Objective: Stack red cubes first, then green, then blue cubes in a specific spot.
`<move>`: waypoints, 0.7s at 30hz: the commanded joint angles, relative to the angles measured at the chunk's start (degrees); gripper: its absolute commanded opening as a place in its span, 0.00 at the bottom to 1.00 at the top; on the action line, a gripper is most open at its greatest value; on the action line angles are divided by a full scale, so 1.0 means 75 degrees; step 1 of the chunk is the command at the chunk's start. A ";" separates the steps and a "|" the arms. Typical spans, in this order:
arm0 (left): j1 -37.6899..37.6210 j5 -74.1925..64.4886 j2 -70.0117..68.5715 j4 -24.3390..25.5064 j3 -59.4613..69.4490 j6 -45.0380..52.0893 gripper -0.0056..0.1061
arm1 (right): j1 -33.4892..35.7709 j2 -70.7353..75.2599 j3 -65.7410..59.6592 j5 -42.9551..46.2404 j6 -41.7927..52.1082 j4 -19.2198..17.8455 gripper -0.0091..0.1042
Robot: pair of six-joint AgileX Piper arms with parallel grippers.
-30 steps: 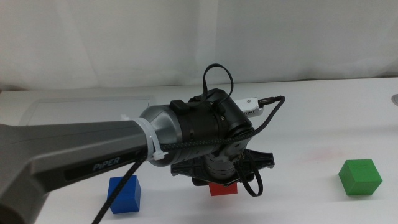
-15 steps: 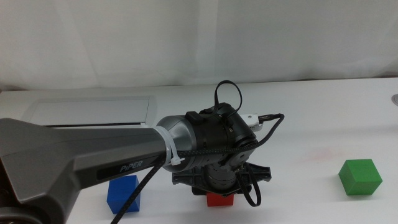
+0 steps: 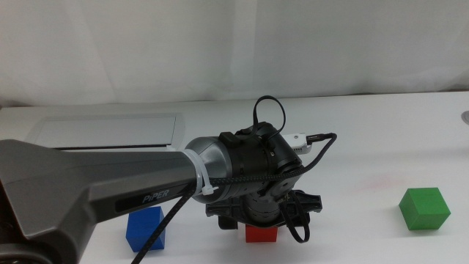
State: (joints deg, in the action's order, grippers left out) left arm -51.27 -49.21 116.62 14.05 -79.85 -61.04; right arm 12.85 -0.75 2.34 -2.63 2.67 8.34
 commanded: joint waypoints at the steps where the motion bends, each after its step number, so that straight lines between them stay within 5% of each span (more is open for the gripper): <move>1: -0.0005 0.0028 -0.0007 0.0040 0.0027 -0.0112 0.75 | 0.0027 -0.0041 0.0009 -0.0013 0.0050 -0.0030 0.90; 9: -0.0005 0.0011 -0.0083 0.0079 0.0000 0.0209 0.75 | 0.0027 -0.0041 0.0009 -0.0013 0.0050 -0.0030 0.90; 17: 0.0011 0.0046 -0.0989 0.1245 -0.0007 0.0602 0.75 | 0.0027 -0.0041 0.0009 0.0053 0.0050 -0.0030 0.90; 21: 0.0311 0.0142 -0.1762 0.1265 -0.0007 0.1012 0.75 | 0.0027 -0.0041 0.0009 0.0120 0.0050 -0.0030 0.90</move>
State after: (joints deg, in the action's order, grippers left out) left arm -50.00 -48.26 105.97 22.78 -79.85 -54.24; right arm 12.85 -0.75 2.34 -2.57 2.84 8.34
